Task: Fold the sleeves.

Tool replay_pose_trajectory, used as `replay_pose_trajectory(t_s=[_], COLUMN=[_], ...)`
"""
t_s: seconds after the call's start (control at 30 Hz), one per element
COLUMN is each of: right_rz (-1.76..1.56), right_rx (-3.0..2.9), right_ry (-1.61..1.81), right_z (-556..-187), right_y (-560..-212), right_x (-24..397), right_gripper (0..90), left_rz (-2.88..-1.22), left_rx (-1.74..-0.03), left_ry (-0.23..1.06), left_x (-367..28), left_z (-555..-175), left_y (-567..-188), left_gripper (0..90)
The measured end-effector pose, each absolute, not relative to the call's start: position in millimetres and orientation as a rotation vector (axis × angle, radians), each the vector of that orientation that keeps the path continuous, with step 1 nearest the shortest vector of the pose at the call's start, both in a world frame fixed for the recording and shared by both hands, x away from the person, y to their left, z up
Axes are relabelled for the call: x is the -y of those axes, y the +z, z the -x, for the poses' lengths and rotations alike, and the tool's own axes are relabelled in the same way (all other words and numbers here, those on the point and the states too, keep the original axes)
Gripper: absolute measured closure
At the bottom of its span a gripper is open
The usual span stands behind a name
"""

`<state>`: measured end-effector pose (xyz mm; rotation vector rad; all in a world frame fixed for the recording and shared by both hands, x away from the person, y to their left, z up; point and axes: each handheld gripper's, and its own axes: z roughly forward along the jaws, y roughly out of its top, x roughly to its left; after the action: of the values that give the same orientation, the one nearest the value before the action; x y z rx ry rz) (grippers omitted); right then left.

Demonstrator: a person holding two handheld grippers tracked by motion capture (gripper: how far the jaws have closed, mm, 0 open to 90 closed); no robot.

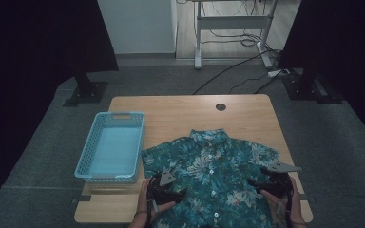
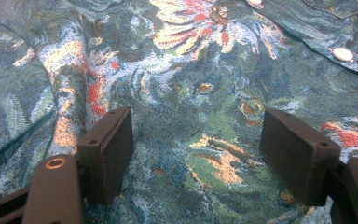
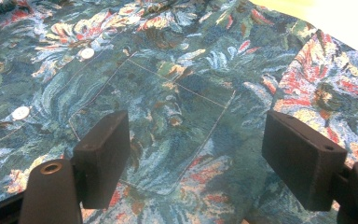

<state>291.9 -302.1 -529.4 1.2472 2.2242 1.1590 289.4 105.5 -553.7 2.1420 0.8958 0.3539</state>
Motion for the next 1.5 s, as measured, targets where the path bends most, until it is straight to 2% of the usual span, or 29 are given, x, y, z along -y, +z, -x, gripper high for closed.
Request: replay_pose_trajectory(t_s=[1.5], right_rz=[-1.336], right_rx=[-2.114], right_ry=[1.164], right_z=[-300.3], right_y=[-528.7], right_x=[335.9], right_gripper=[22.6], left_rz=[-2.150], left_rx=[-0.917], left_ry=[0.378], left_x=[-103.9], left_z=[-290.6], left_y=[-553.9], left_gripper=[20.8])
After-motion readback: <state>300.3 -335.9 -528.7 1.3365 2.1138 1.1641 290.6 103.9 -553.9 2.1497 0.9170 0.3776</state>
